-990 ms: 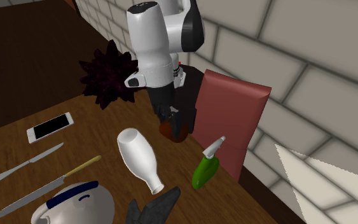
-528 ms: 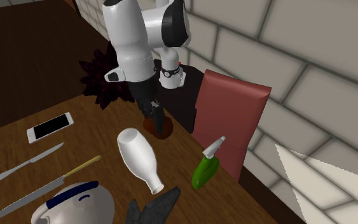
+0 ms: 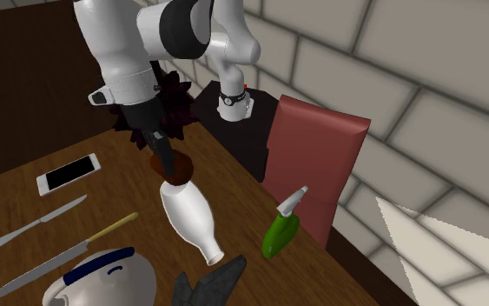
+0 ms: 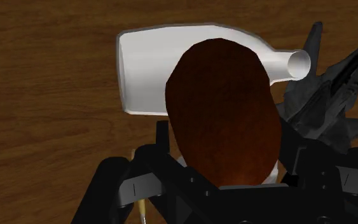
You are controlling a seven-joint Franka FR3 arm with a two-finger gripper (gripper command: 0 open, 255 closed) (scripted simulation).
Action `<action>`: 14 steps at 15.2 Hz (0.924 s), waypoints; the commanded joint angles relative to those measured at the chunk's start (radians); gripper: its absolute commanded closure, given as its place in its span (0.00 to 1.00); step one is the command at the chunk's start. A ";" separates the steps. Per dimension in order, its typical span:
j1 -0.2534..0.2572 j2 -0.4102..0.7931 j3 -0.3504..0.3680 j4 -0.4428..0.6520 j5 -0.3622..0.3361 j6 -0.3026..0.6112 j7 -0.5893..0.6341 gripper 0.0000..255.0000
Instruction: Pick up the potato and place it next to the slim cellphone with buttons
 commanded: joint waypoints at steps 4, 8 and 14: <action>-0.061 0.029 -0.052 0.037 0.024 -0.037 -0.121 1.00; -0.110 0.075 -0.091 0.102 0.038 -0.081 -0.207 1.00; -0.186 0.170 -0.141 0.239 0.057 -0.159 -0.323 1.00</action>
